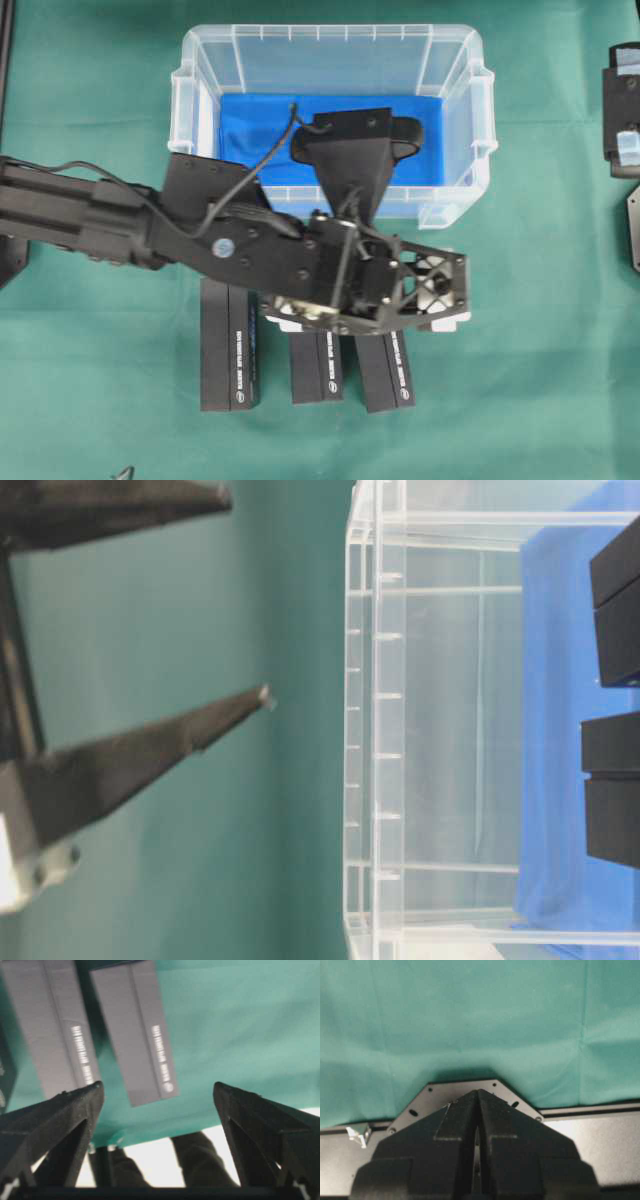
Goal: Take the box out of the case with the left arm.
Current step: 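Open the left gripper and withdraw it to the left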
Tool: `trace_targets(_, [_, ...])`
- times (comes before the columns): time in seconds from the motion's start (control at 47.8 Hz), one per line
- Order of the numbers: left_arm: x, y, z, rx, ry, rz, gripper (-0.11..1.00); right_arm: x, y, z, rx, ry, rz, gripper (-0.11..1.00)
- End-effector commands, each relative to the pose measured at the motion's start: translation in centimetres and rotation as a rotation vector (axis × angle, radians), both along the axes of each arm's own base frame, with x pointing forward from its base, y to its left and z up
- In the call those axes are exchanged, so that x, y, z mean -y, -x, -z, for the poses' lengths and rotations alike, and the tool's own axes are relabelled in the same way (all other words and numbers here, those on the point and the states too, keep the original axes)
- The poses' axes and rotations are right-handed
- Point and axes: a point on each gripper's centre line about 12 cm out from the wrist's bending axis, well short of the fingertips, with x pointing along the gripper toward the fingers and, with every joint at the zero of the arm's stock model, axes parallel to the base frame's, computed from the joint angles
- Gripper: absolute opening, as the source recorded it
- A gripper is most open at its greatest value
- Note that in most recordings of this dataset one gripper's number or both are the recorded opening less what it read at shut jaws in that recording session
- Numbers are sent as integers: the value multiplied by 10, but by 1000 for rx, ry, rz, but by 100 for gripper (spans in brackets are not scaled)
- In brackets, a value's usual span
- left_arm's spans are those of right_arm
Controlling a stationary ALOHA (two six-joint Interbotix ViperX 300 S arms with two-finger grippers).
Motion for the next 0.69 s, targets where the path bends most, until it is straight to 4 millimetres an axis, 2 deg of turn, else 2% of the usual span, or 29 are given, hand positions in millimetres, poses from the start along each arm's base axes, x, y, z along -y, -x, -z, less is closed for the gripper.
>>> trace_targets(0.0, [6, 24, -30, 44, 8, 19, 85, 0, -1, -3, 11, -1, 0, 1])
trace_targets(0.272, [18, 80, -30, -9, 9, 34, 85, 0, -1, -4, 14, 0, 0, 1])
trace_targets(0.523, [12, 141, -25, -35, 10, 36, 85, 0, -1, -2, 6, 2, 0, 1])
trace_targets(0.669, [8, 170, -19, -12, 19, 54, 85, 0, -1, 1, 0, 2, -2, 1])
